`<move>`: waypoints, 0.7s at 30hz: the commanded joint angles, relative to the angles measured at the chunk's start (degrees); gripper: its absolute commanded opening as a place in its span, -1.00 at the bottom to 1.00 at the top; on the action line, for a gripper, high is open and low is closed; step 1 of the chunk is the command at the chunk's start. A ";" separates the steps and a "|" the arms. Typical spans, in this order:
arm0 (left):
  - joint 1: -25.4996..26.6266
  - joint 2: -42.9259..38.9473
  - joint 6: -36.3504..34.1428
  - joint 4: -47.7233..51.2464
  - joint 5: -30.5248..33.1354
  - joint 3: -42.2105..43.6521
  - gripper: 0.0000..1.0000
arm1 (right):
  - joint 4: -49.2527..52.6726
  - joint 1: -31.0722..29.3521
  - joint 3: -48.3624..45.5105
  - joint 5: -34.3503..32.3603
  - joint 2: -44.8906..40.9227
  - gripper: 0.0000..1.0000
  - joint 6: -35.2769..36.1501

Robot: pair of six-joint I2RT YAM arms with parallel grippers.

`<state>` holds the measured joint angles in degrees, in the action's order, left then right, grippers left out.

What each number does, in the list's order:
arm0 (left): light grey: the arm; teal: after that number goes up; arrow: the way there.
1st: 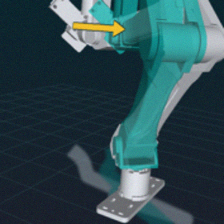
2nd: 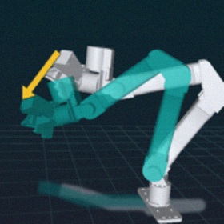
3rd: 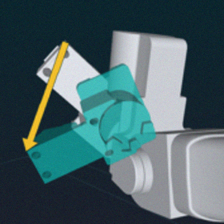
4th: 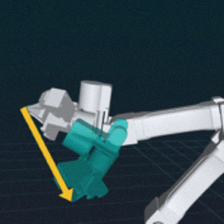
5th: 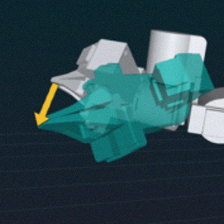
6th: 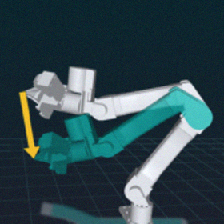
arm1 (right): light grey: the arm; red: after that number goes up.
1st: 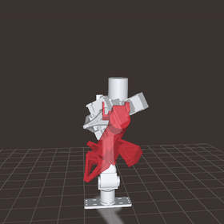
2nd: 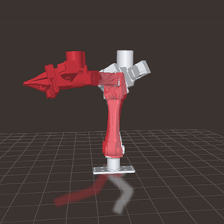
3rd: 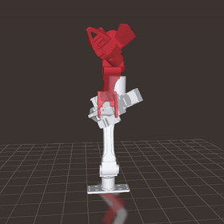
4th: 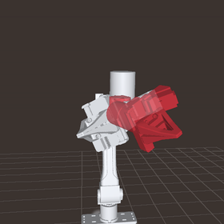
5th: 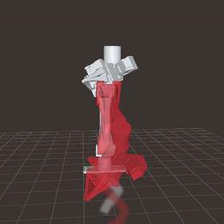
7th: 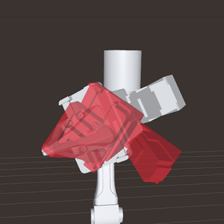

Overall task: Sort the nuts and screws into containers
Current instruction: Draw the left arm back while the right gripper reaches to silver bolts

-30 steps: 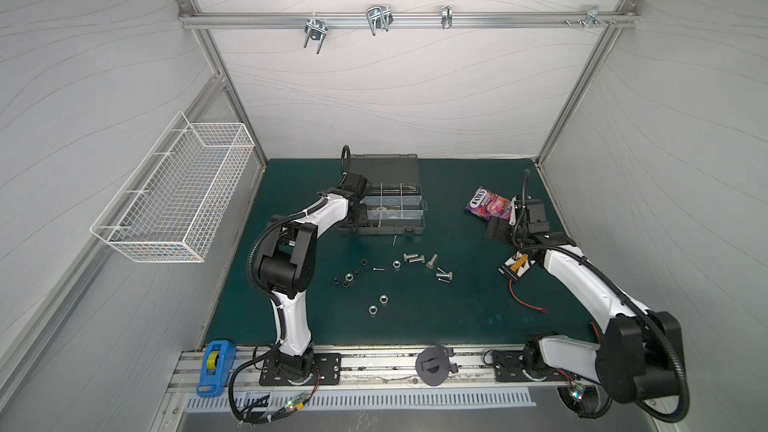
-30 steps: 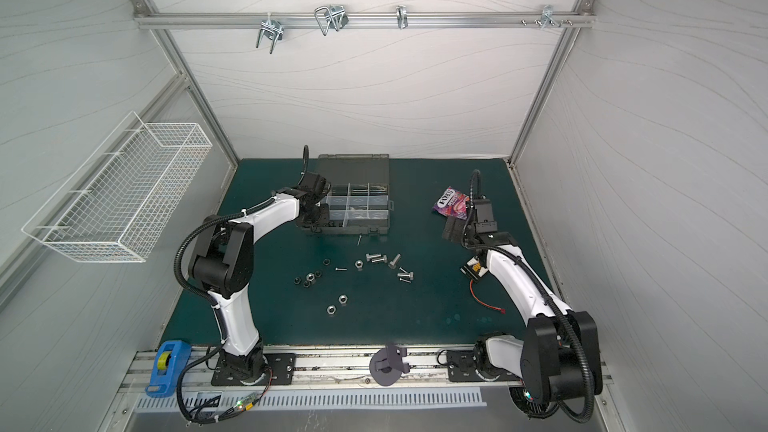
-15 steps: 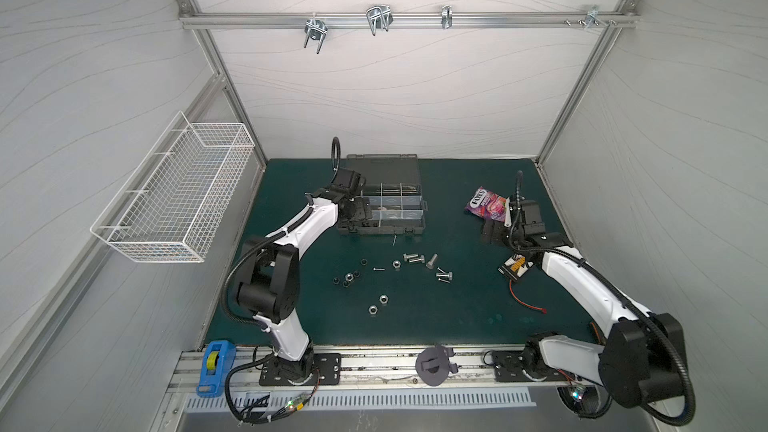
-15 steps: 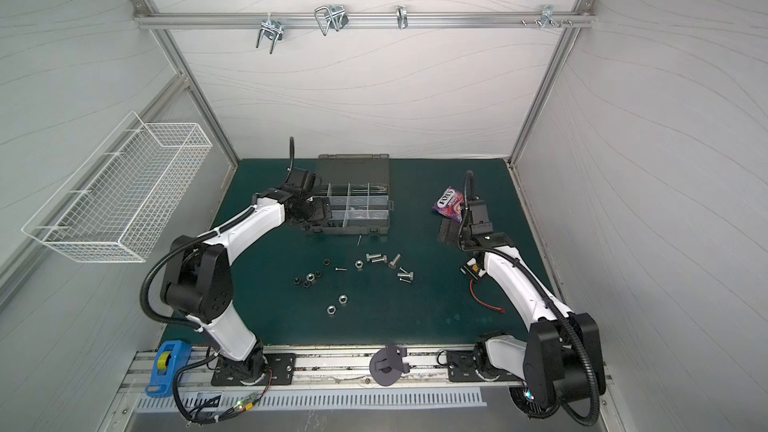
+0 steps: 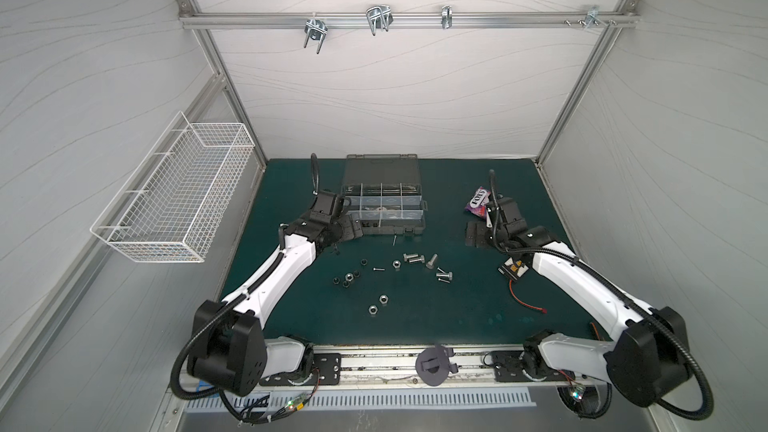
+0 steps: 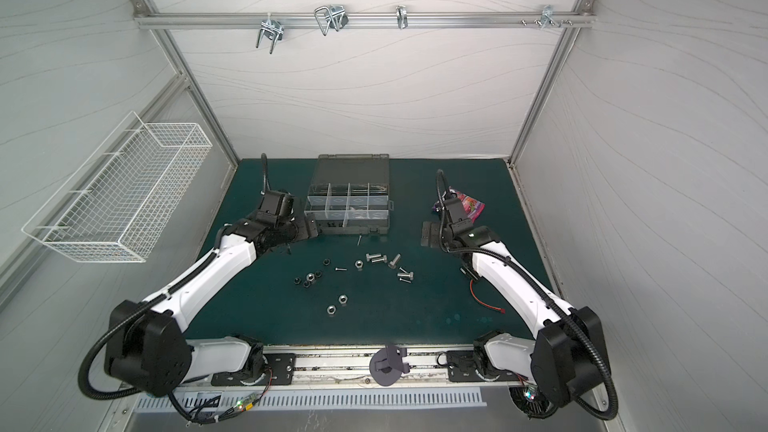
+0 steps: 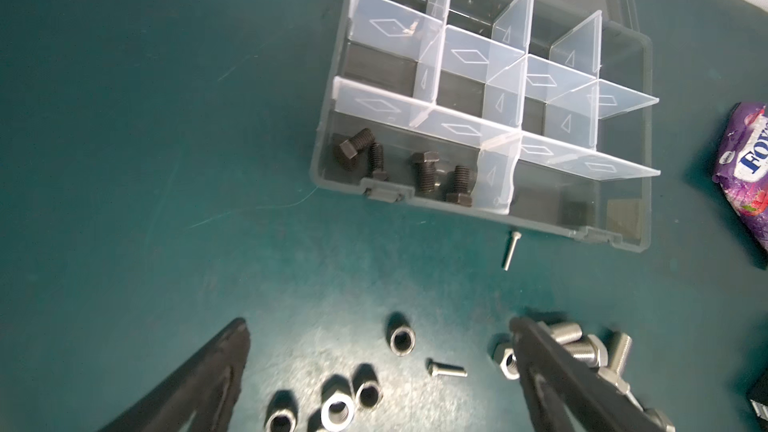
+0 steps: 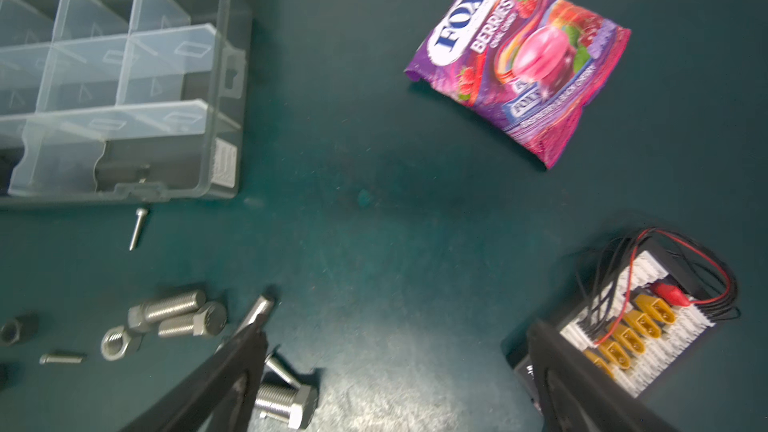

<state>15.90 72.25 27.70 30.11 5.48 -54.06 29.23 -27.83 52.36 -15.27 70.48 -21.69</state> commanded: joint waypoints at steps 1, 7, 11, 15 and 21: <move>-0.17 -6.52 2.15 -0.55 3.24 3.60 0.98 | 6.02 -4.12 2.36 -3.56 1.74 0.98 -3.23; -0.17 -17.31 4.39 0.03 6.05 10.32 0.98 | 11.15 -10.08 4.02 -4.91 3.16 0.98 -7.40; -0.17 -23.57 6.09 0.25 6.64 14.61 0.98 | 13.69 -12.59 4.25 -2.62 3.30 0.86 -10.06; -0.17 -29.64 7.66 -0.61 7.38 19.17 0.98 | 14.40 -14.34 3.20 1.49 3.84 0.79 -13.26; -0.17 -36.61 10.23 -1.84 9.54 23.92 0.98 | 12.76 -16.00 1.43 7.07 7.53 0.61 -16.67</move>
<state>15.90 37.89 35.14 29.98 12.45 -30.81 40.66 -42.89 54.61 -11.66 76.07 -34.92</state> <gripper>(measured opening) 0.991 0.814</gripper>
